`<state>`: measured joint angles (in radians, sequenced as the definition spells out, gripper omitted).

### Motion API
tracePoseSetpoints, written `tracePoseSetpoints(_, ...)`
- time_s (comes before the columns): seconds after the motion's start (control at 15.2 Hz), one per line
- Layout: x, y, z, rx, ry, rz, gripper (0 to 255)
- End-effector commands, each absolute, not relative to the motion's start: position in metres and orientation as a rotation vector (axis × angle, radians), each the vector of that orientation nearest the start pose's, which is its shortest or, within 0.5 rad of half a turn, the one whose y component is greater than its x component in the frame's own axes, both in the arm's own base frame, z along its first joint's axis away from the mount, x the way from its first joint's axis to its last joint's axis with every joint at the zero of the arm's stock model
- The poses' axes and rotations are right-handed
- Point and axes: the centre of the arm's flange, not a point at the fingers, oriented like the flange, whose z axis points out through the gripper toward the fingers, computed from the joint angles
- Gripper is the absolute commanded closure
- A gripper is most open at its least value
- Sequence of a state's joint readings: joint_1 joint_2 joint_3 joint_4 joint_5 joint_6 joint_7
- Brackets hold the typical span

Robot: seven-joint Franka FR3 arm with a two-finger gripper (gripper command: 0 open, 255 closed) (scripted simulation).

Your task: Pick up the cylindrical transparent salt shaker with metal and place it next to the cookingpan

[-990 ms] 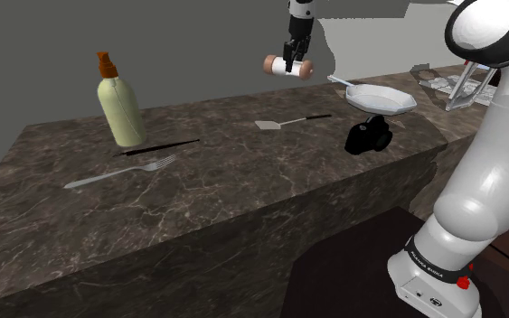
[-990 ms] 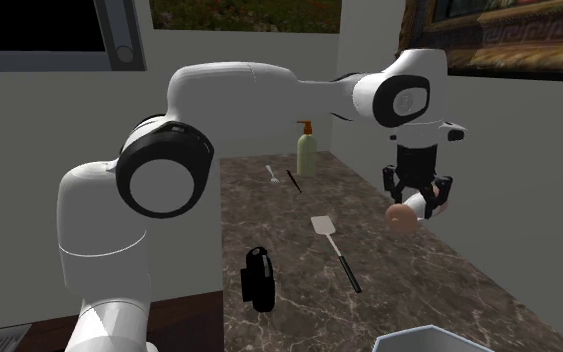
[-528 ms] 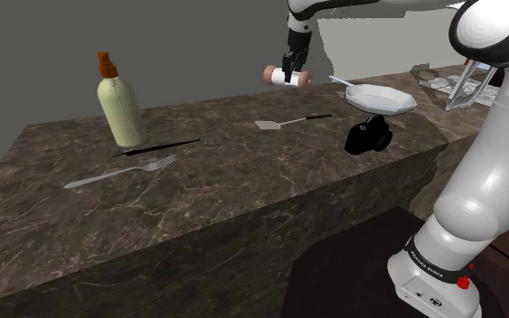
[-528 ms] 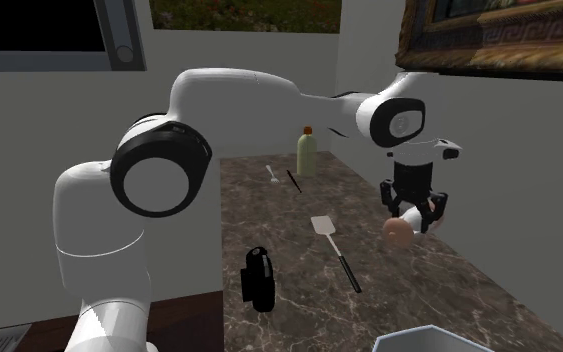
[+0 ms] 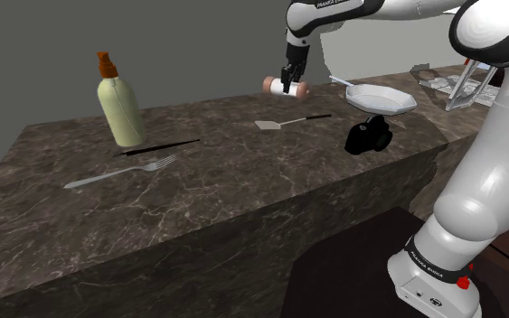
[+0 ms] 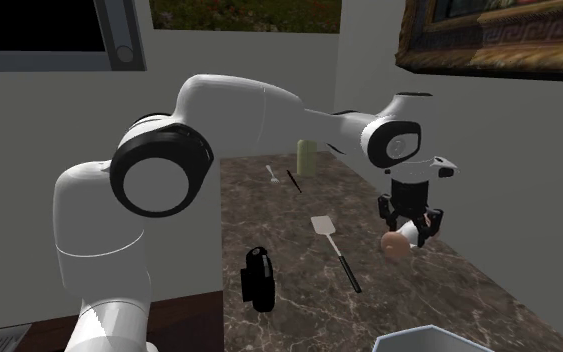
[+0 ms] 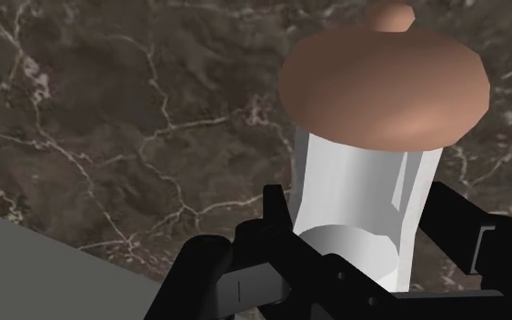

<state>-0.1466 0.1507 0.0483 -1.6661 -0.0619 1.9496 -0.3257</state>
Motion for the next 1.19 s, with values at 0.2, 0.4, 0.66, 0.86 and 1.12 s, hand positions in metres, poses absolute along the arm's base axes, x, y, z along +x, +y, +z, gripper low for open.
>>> tracePoseSetpoints(0.2, 0.619, -0.066, 0.508, -3.19, -0.393, -0.193, 255)
tracePoseSetpoints(0.4, 0.619, -0.066, 0.508, -3.19, -0.393, -0.193, 255)
tracePoseSetpoints(0.66, 0.619, -0.066, 0.508, -3.19, -0.393, -0.193, 0)
tracePoseSetpoints(0.86, 0.619, -0.066, 0.508, -3.19, -0.393, -0.193, 0)
tracePoseSetpoints(1.12, 0.614, -0.064, 0.547, -3.19, -0.393, -0.193, 0)
